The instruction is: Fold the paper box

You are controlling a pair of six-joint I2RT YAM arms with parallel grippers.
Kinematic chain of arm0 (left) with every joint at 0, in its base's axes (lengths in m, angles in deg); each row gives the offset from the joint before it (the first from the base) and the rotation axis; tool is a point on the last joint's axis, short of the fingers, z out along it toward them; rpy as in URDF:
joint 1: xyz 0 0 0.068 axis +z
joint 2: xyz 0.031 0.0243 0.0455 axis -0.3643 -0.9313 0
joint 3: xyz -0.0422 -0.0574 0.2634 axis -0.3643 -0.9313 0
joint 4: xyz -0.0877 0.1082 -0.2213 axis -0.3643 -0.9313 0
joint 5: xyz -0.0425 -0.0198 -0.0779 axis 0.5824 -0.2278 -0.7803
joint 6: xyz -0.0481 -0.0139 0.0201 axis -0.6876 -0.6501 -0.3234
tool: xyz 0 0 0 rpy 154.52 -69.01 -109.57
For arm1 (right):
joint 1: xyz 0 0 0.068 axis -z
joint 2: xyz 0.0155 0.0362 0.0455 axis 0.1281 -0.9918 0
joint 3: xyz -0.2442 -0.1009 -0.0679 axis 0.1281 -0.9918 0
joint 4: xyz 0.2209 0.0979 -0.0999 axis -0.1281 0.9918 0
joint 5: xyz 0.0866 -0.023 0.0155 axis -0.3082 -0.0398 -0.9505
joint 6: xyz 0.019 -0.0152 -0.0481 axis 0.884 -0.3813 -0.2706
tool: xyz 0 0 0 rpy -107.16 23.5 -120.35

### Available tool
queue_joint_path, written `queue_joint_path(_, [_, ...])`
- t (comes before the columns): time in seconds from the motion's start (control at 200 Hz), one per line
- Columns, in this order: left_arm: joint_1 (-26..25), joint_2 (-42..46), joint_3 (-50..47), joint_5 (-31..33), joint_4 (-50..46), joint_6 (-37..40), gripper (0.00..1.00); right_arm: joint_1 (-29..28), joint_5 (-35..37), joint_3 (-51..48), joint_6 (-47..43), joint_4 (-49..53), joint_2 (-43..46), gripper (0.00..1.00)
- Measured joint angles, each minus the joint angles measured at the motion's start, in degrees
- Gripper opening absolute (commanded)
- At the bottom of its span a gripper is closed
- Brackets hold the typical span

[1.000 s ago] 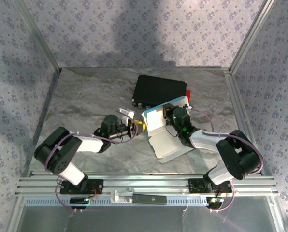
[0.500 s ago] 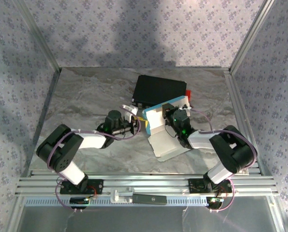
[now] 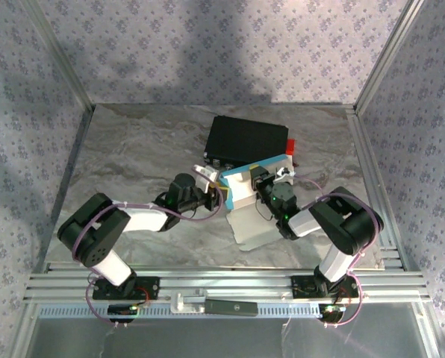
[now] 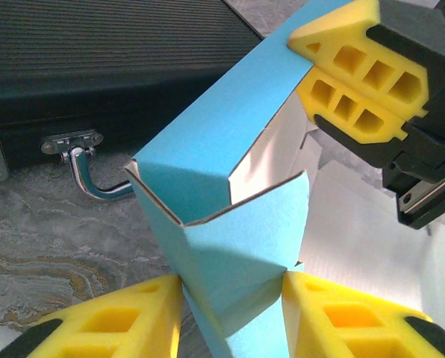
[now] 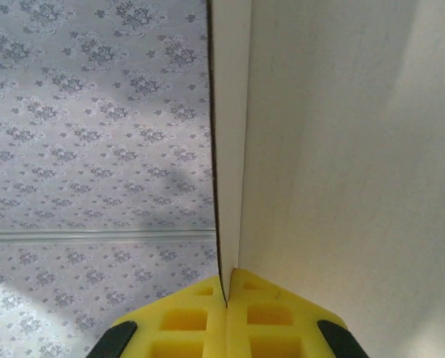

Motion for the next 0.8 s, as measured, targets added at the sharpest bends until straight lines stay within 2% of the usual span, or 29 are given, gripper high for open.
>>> queue_joint_path(0.275, [-2.8, 0.02, 0.0, 4.28, -0.7, 1.57, 0.46, 0.44, -2.38, -3.41, -2.64, -1.84, 1.42, 0.0])
queue_joint_path(0.39, [-3.13, 0.17, -0.02, 5.05, -1.57, 2.03, 0.53, 0.42, -3.52, -4.37, -3.67, -2.12, 1.92, 0.0])
queue_joint_path(0.535, [-3.1, 2.84, -0.11, 6.49, -4.63, 2.84, 0.55, 0.76, -5.44, -3.5, -4.85, -2.08, 2.54, 0.0])
queue_joint_path(0.635, [-1.73, 4.7, 0.07, 7.06, -7.04, 3.08, 0.58, 0.98, -6.47, -0.5, -5.07, -1.73, 1.99, 0.0])
queue_joint_path(0.8, [3.52, 6.78, 1.99, 6.51, -10.95, 3.43, 0.62, 0.72, -7.37, 6.43, -5.75, -1.68, -1.31, 0.0])
